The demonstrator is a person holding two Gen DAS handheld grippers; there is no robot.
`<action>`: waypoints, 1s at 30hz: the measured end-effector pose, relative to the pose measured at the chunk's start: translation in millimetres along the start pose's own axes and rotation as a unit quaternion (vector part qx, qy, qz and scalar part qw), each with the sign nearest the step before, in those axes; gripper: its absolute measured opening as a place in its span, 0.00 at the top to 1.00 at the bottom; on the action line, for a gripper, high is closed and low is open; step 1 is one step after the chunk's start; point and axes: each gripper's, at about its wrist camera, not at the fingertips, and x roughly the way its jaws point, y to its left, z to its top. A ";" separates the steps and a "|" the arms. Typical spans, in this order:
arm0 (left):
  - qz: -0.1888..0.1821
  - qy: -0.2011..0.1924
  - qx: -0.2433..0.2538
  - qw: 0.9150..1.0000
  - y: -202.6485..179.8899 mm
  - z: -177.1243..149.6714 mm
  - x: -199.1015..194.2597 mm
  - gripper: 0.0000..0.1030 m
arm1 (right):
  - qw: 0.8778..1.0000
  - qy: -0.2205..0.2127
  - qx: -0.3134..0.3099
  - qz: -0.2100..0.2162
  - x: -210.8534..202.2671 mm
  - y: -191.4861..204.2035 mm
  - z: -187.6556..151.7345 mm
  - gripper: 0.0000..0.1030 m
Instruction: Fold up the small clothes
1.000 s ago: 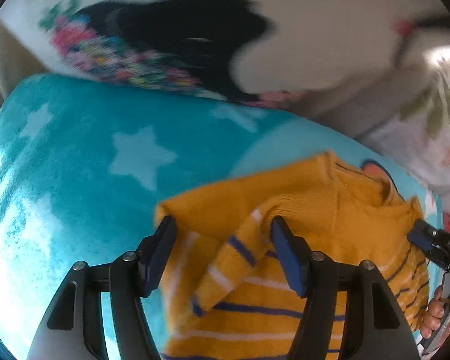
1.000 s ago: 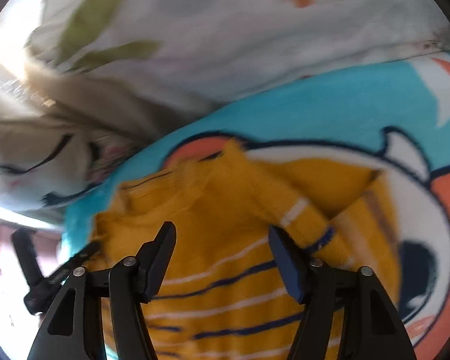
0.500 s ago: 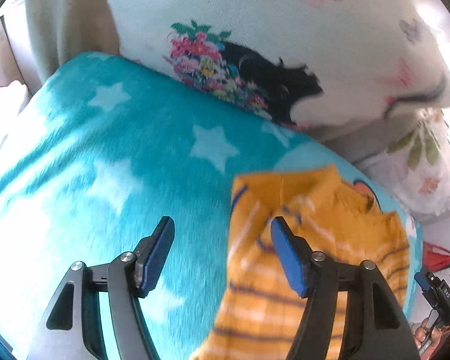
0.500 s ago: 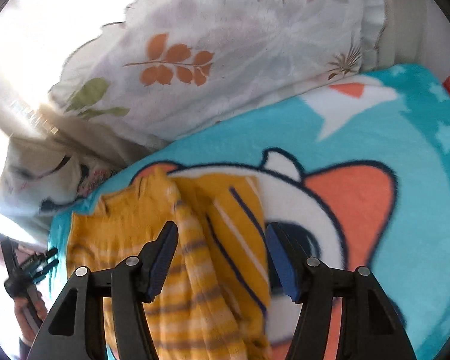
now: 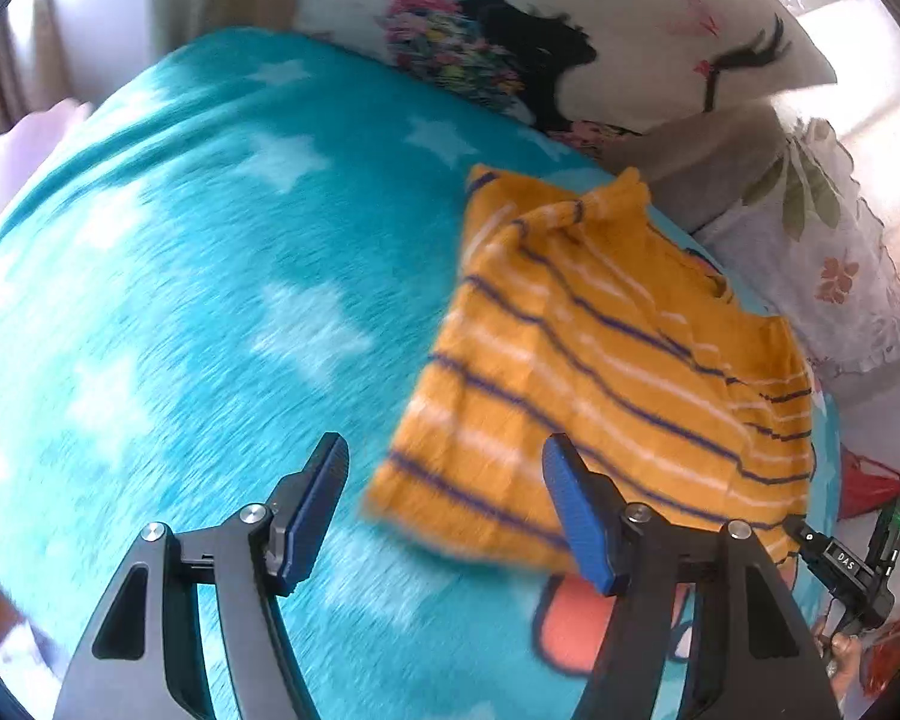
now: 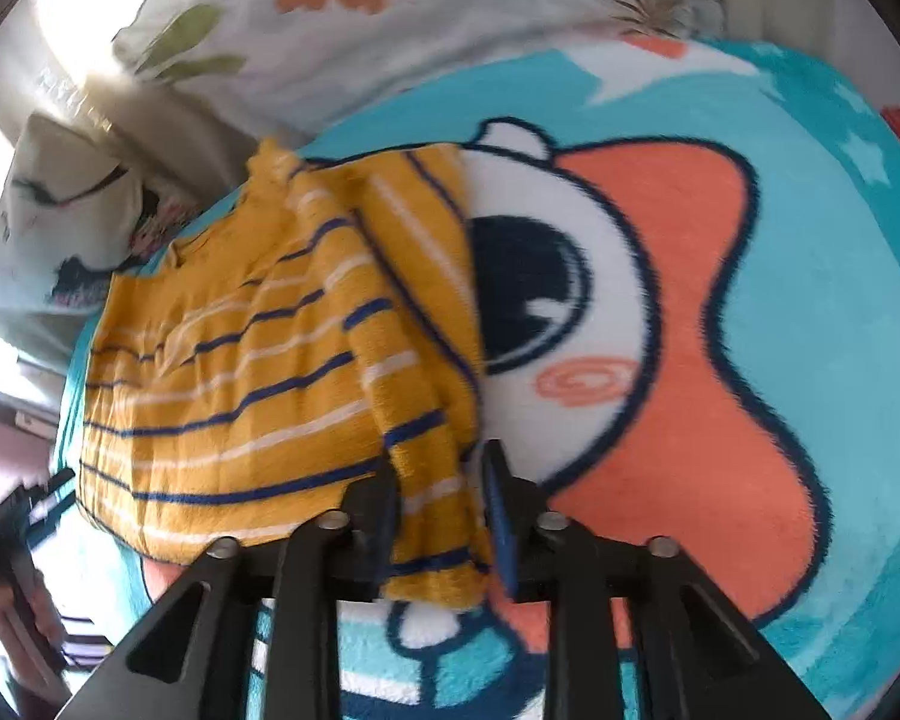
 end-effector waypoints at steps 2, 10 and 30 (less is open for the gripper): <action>0.000 -0.005 -0.020 1.000 10.9 -8.8 -8.9 0.36 | 1.000 -0.004 -0.003 -0.003 -3.9 -3.4 0.0 0.59; 0.011 -0.009 -0.039 0.999 15.3 -38.6 -18.7 0.35 | 0.999 -0.032 0.024 0.037 -29.4 -21.5 -6.1 0.54; -0.124 0.043 0.034 0.991 24.1 18.7 20.8 0.78 | 0.989 0.010 -0.144 0.019 1.4 231.2 -37.8 0.44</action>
